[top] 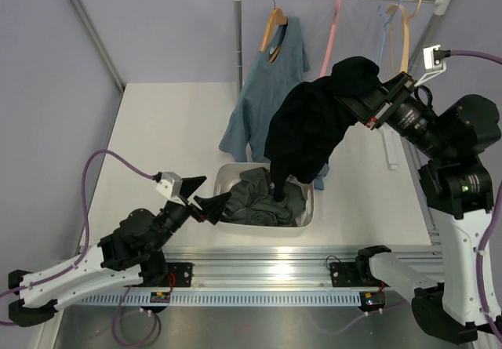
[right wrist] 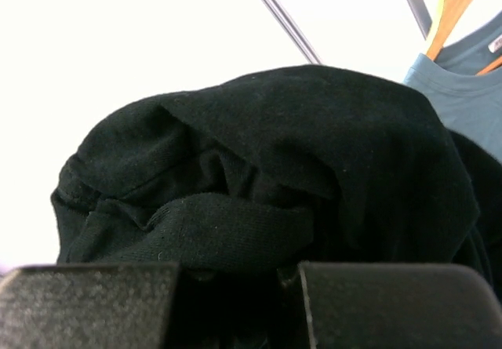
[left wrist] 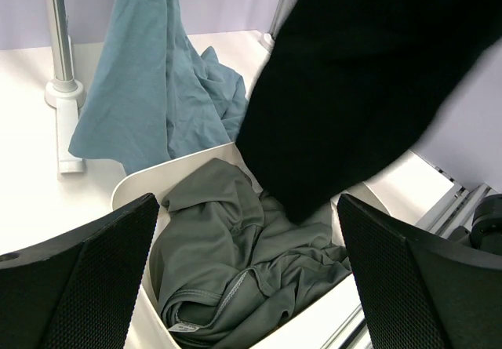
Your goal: Remove the t-shirt from the hanger
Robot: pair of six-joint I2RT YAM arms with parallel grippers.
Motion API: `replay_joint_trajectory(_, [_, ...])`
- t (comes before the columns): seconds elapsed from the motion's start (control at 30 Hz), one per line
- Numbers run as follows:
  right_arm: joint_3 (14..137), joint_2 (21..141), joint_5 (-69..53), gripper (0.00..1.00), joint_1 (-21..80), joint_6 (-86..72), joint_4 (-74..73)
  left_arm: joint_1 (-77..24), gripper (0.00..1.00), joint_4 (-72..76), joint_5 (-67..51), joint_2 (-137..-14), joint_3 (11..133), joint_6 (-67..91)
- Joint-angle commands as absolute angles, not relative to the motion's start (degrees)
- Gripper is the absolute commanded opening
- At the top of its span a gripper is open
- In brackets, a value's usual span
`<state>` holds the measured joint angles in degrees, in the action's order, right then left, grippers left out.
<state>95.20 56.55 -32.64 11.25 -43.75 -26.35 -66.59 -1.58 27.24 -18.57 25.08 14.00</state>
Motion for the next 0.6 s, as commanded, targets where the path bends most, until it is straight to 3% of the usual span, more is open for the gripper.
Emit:
replay_joint_trajectory(0.0, [92.12,56.42,-33.32,0.0,13.87,-44.93,-12.74,-66.71,0.99,1.41,27.86,-18.63,25.31,14.33])
replay_joint_trajectory(0.23, [90.71,57.31,-22.95,0.0,26.0,-35.68,-20.13,-66.71,0.99,1.14,28.39,-18.98,25.49,14.15])
replay_joint_trajectory(0.57, [95.17,57.2,-25.3,0.0,26.19,-35.77,-23.64,-66.71,0.99,0.88,29.53,-18.1,24.96,14.06])
